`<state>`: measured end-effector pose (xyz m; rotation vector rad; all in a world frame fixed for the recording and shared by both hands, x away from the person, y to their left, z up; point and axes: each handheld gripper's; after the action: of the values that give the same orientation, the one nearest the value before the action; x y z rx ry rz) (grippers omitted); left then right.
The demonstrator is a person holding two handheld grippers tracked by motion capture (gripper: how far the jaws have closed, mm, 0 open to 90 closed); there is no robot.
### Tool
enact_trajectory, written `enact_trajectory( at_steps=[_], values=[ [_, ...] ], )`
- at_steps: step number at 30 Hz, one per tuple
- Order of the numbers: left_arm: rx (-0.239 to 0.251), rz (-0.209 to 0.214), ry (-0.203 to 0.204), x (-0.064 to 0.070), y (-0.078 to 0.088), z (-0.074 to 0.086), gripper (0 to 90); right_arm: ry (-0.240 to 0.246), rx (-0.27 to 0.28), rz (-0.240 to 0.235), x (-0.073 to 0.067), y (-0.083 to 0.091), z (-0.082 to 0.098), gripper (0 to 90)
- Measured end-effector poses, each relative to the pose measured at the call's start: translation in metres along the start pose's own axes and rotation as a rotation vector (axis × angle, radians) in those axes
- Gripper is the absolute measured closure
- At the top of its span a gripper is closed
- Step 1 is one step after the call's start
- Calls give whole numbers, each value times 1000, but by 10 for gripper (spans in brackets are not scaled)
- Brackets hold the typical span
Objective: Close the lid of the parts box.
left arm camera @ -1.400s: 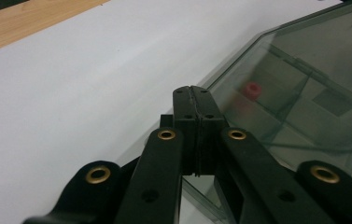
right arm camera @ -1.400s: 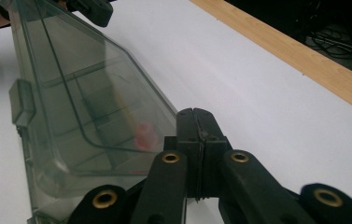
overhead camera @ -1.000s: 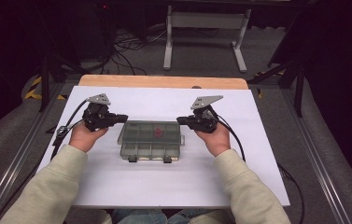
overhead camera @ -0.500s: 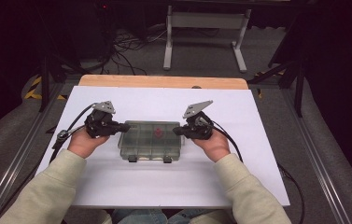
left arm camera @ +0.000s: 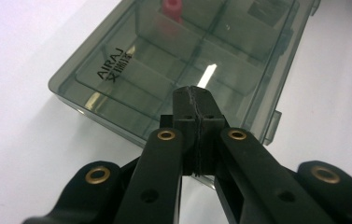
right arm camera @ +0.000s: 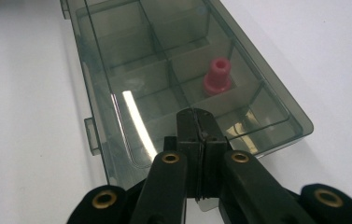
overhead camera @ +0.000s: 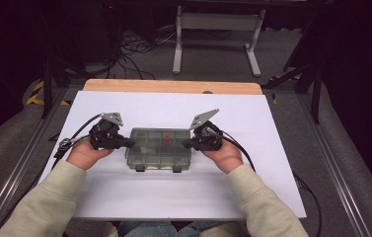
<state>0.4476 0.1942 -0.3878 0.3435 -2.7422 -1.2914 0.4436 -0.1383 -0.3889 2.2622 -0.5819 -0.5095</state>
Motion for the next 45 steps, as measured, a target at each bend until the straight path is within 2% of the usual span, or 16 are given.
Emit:
enact_trajectory(
  at_steps=[5,18,33,38,41,45],
  values=[
    [-20,22,-5,1,-2,0,897,9,-20,-1,-2,-2,0,899],
    [-75,46,-29,5,-9,-2,897,20,-67,2,-6,-6,2,898],
    [-114,81,-42,6,-12,-2,897,23,-112,-5,-9,-10,3,893],
    [-143,92,-52,8,-16,-2,898,27,-127,-6,-10,-12,4,893],
    [-151,96,-67,9,-18,-2,899,33,-137,-19,-11,-14,4,886],
    [-147,96,-65,9,-18,-2,899,28,-139,-24,-11,-14,5,881]
  ],
)
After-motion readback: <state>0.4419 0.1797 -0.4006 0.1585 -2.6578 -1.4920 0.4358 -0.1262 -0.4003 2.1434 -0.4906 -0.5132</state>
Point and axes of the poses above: each handheld gripper's, and its own axes: y roughly backward along the jaws, z roughly out of its underside, x roughly to its right, and after that the axes turned 15 degrees about -y, right-handed
